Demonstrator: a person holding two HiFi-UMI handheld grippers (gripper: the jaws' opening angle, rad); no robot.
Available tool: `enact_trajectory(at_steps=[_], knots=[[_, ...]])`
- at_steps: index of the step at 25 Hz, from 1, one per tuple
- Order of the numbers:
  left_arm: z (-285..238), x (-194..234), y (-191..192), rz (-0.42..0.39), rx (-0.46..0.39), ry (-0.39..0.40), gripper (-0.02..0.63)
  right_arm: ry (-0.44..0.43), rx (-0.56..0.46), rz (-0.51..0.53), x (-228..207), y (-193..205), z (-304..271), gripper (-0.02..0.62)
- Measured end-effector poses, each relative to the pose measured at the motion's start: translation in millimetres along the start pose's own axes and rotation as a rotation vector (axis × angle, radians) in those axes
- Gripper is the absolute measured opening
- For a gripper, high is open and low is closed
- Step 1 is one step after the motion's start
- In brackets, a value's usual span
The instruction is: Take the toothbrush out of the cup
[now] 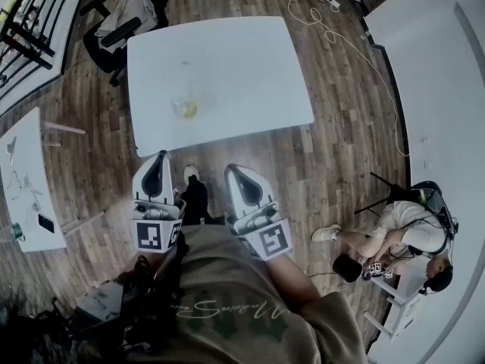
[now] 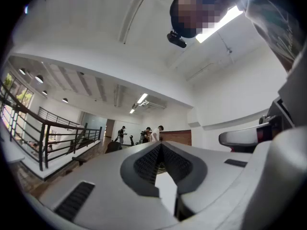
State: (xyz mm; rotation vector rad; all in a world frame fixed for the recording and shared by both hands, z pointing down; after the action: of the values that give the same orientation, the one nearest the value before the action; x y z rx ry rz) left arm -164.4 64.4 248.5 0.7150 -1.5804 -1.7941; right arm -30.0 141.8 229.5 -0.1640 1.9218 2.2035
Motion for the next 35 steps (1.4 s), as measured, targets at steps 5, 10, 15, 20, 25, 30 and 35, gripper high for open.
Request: enact_trajectory(at_steps=[5, 10, 15, 20, 25, 30, 35], knots=[[-50, 0, -5, -0.041, -0.008, 0.110, 0.011, 0.010, 0.013, 0.013, -21, 11, -40, 0.009], [-62, 8, -1, -0.108, 0.025, 0.052, 0.011, -0.022, 0.010, -0.003, -34, 11, -66, 0.012], [-74, 2, -4, -0.073, -0.001, 0.031, 0.012, -0.074, 0.033, -0.006, -41, 24, -87, 0.034], [-85, 15, 24, -0.079, 0.045, -0.004, 0.012, -0.103, 0.055, -0.007, -56, 44, -100, 0.072], [-94, 21, 36, -0.053, 0.048, 0.001, 0.012, -0.093, 0.056, -0.018, -64, 58, -106, 0.086], [-101, 43, 48, -0.070, 0.034, -0.029, 0.011, -0.105, 0.056, -0.011, -68, 81, -129, 0.103], [-110, 60, 67, -0.067, 0.012, -0.048, 0.011, -0.091, 0.075, 0.016, -79, 109, -150, 0.115]])
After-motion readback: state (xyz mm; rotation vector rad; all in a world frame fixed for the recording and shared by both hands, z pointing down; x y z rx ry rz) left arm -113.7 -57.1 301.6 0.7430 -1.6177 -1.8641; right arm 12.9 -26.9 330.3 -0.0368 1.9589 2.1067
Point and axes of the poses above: the fingertips, and each gripper's own axes: z backward along the fingers, x to its left, y out of its underside, the point moved 1 cm from there along z, backward along the fingers, and after that the axes turned 6 degrees about y, right-handed, at the moved point
